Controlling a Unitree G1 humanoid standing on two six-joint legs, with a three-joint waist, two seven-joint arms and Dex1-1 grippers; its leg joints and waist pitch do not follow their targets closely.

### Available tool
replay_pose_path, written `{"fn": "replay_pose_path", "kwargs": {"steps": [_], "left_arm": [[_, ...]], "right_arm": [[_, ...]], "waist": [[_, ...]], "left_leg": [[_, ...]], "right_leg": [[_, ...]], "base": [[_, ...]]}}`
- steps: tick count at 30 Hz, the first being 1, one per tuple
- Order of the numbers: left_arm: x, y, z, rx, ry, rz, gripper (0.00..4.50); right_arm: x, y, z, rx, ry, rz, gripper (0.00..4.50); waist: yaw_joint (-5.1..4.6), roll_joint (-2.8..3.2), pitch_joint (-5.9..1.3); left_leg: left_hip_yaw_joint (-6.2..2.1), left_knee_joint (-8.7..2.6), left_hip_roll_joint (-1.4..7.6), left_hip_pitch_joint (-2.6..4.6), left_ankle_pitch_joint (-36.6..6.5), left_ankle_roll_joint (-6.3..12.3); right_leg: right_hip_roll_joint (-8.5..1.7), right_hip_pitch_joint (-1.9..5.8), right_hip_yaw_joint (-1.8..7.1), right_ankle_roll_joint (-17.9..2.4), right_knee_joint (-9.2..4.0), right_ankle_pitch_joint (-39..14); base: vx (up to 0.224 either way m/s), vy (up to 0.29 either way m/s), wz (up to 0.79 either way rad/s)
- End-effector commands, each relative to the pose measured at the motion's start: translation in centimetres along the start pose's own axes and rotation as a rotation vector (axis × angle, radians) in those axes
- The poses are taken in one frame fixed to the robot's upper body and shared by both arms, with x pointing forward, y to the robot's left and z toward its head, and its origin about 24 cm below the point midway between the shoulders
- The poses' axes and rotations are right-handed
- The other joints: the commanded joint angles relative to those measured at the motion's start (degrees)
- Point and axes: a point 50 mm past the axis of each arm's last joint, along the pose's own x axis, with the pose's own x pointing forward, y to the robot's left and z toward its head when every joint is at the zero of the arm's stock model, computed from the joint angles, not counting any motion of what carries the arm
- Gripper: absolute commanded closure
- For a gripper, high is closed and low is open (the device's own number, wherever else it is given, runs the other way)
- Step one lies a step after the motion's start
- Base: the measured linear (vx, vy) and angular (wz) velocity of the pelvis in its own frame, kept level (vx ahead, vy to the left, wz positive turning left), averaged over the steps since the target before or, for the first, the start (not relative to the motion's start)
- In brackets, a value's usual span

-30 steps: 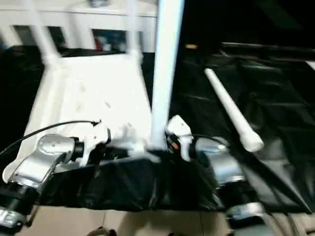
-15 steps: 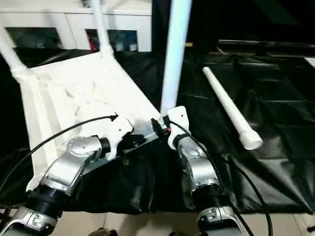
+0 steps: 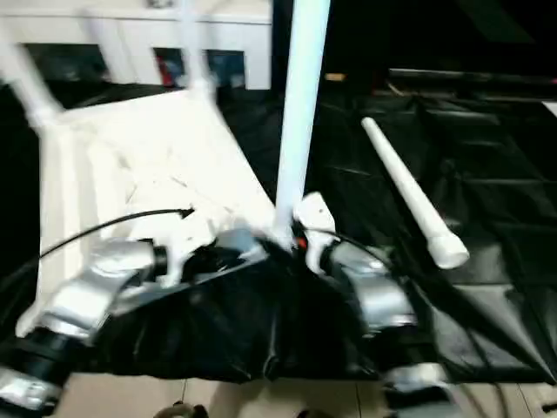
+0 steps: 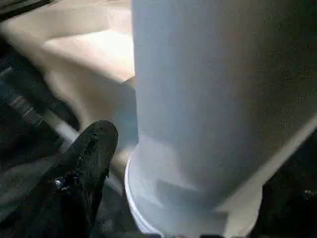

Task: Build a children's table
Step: Rotate leg to tighten

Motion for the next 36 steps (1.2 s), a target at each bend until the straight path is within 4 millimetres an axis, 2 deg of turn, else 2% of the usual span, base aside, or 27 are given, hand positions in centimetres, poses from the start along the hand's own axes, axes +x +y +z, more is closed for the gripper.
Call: {"fn": "replay_pose_path", "kwargs": {"steps": [1,4,5,7,10,14,19,22,23,24,25,26,27,28,29,30,31,34,36], "left_arm": [[0.8,-0.7,1.0,0.055,-0.026,-0.109,4.5],[0.3,-0.7,0.7,0.056,-0.011,-0.149,4.5],[0.2,-0.7,0.6,0.058,-0.007,-0.16,4.5],[0.0,-0.7,0.4,0.062,0.007,-0.182,4.5],[0.0,-0.6,0.3,0.063,0.012,-0.2,4.5],[-0.2,-0.5,0.0,0.059,0.017,-0.21,4.5],[-0.1,-0.7,-0.1,0.046,0.007,-0.207,4.5],[0.4,-0.9,0.4,0.027,-0.024,-0.178,4.5],[0.9,-0.7,0.6,0.024,-0.029,-0.136,4.5],[1.0,-0.7,0.7,0.022,-0.03,-0.119,4.5],[1.5,-0.5,0.8,0.018,-0.031,-0.076,4.5],[2.5,-0.6,1.4,-0.004,-0.054,-0.017,4.5],[2.7,-0.6,1.5,-0.008,-0.061,-0.01,4.5],[3.2,-0.8,1.7,-0.017,-0.071,0.003,4.5],[3.6,-1.0,2.0,-0.023,-0.077,0.018,4.5],[4.1,-1.3,2.2,-0.024,-0.083,0.022,4.5],[4.6,-1.7,2.5,-0.025,-0.09,0.024,4.5],[6.3,-2.6,3.6,-0.046,-0.115,0.063,4.5],[7.0,-3.2,4.0,-0.048,-0.13,0.061,4.5]], "right_arm": [[0.5,1.7,-0.3,-0.005,0.021,0.162,0.57],[0.3,2.2,-0.1,-0.015,0.027,0.262,0.57],[0.3,2.4,-0.1,-0.02,0.033,0.293,0.83],[0.1,2.8,-0.2,-0.041,0.073,0.396,0.9],[0.1,3.0,0.0,-0.058,0.084,0.449,1.14],[0.2,3.2,0.1,-0.062,0.088,0.478,1.53],[0.2,3.3,0.0,-0.031,0.068,0.461,1.74],[0.4,3.1,-0.2,0.026,0.028,0.352,1.76],[1.0,2.8,-0.4,0.059,0.014,0.243,1.76],[1.2,2.7,-0.5,0.068,0.013,0.193,1.76],[1.7,2.4,-0.7,0.086,0.008,0.092,1.77],[2.4,2.2,-1.1,0.139,0.0,-0.055,1.78],[2.6,2.2,-1.1,0.152,-0.001,-0.08,1.78],[2.8,2.0,-1.3,0.183,0.001,-0.138,1.78],[3.1,2.0,-1.4,0.213,-0.001,-0.193,1.78],[3.4,2.0,-1.4,0.233,-0.003,-0.24,1.78],[3.6,2.0,-1.5,0.245,0.007,-0.29,1.78],[4.7,2.5,-1.5,0.27,0.036,-0.396,1.78],[5.1,2.7,-1.4,0.268,0.034,-0.416,1.78]], "waist": [[-0.01,-0.27,-3.14],[0.27,-0.23,-3.16],[0.41,-0.25,-3.13],[0.48,-0.2,-2.97],[0.63,-0.33,-2.76],[0.89,-0.2,-2.86],[0.93,-0.11,-2.89],[0.97,0.1,-2.76],[0.93,0.25,-2.68],[0.74,0.11,-2.58],[0.63,0.04,-2.47],[0.23,0.51,-2.24],[-0.01,0.29,-2.24],[-0.22,0.54,-2.31],[-0.64,0.53,-2.21],[-0.84,0.5,-2.2],[-0.8,0.84,-2.26],[-1.34,0.42,-2.41],[-1.51,0.45,-2.39]], "left_leg": [[-0.39,-3.52,2.44,0.76,-12.0,3.95],[-0.37,-3.48,2.53,0.69,-12.0,3.97],[-0.34,-3.45,2.5,0.78,-12.4,3.9],[-0.36,-3.54,2.52,0.78,-13.3,3.65],[-0.35,-3.62,2.54,0.82,-13.8,3.4],[-0.42,-3.67,2.56,0.92,-14.3,2.83],[-0.51,-3.75,2.57,0.88,-14.7,2.34],[-0.52,-3.82,2.57,0.87,-14.9,2.2],[-0.63,-3.94,2.58,0.82,-15.5,1.9],[-0.57,-4.03,2.56,0.76,-15.9,1.52],[-0.73,-4.11,2.42,0.96,-17.9,0.61],[-0.81,-4.31,2.33,1.11,-19.9,-0.56],[-1.01,-4.34,2.36,1.13,-20.5,-1.17],[-1.22,-4.34,2.16,1.28,-21.9,-1.52],[-1.37,-4.46,2.1,0.99,-22.5,-1.26],[-1.37,-4.5,2.13,0.82,-22.5,-1.28],[-1.45,-4.53,2.11,0.87,-22.5,-1.39],[-1.29,-4.44,2.08,1.13,-22.6,-1.17],[-1.29,-4.49,2.04,1.09,-22.7,-1.05]], "right_leg": [[-3.28,2.71,3.01,-12.4,-3.02,-10.2],[-3.23,2.67,2.97,-13.0,-2.75,-9.5],[-3.29,2.63,2.95,-13.1,-2.84,-10.2],[-3.31,2.6,2.97,-12.9,-2.99,-11.6],[-3.37,2.47,3.06,-12.6,-3.16,-13.1],[-3.46,2.47,3.11,-12.2,-3.21,-14.4],[-3.44,2.51,3.08,-12.1,-3.26,-14.7],[-3.34,2.41,3.11,-12.2,-3.26,-13.9],[-3.39,2.42,3.08,-12.2,-3.25,-14.5],[-3.41,2.32,3.18,-11.9,-3.45,-15.2],[-3.68,2.19,3.13,-11.3,-3.81,-18.7],[-3.64,1.94,3.07,-10.1,-4.42,-22.7],[-3.72,1.99,3.01,-9.6,-4.43,-24.0],[-3.77,2.02,2.85,-8.3,-4.77,-26.9],[-3.74,2.13,2.79,-7.4,-5.04,-28.1],[-3.67,2.14,2.83,-7.0,-5.04,-28.3],[-3.7,2.07,2.81,-6.8,-5.11,-28.2],[-3.54,1.74,2.85,-6.8,-5.34,-27.3],[-3.42,1.72,2.76,-6.6,-5.45,-27.3]], "base": [[0.0,0.0,0.0],[0.0,0.0,0.0],[0.0,0.0,0.0],[0.0,0.0,0.0],[0.0,0.0,0.0],[0.0,0.0,0.0],[0.0,0.0,0.0],[0.0,0.0,0.0],[0.0,0.0,0.0],[0.0,0.0,0.0],[0.0,0.0,0.0],[0.0,0.0,0.0],[0.0,0.0,0.0],[0.0,0.0,0.0],[0.0,0.0,0.0],[0.0,0.0,0.0],[0.0,0.0,0.0],[0.0,0.0,0.0],[0.0,0.0,0.0]]}}
